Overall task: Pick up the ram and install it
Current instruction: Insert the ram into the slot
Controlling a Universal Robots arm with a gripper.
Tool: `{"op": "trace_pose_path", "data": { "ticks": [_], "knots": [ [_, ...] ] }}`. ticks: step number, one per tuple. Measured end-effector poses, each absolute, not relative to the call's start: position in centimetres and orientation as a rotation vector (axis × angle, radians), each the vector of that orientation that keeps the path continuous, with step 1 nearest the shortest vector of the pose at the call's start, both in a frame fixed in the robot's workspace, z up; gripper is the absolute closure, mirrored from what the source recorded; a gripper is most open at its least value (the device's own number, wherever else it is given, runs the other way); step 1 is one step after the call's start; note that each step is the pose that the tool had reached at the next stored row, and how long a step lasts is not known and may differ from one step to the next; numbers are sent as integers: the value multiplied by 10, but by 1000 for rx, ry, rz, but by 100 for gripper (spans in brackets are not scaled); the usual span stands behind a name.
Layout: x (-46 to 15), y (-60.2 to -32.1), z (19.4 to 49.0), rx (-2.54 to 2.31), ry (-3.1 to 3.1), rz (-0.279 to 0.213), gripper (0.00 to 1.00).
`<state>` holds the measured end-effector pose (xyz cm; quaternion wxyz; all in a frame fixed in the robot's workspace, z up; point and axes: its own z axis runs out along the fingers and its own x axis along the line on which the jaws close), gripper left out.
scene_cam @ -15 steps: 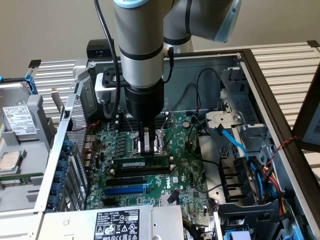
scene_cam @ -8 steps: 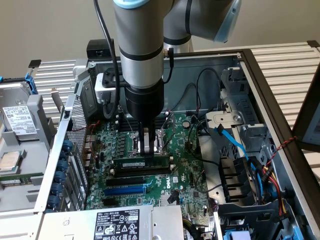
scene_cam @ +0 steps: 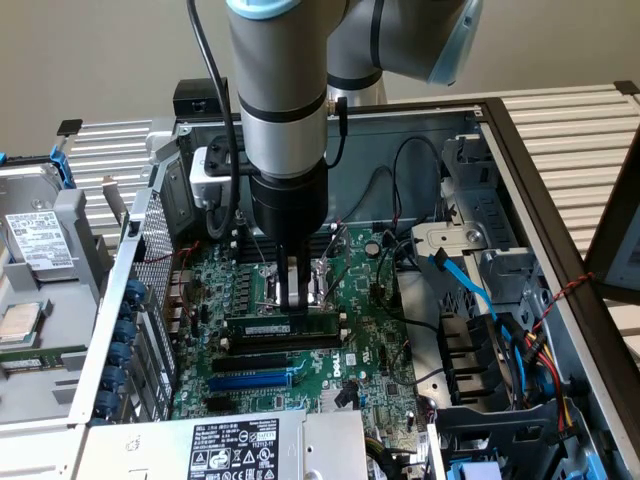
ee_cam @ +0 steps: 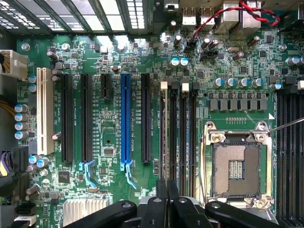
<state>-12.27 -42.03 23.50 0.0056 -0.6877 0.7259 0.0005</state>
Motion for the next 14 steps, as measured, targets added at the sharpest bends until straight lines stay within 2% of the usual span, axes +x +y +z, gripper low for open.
{"op": "trace_pose_path", "data": {
  "ticks": [14],
  "knots": [
    [-123,-420,233,-2152,2271,-1,88]
  ]
}}
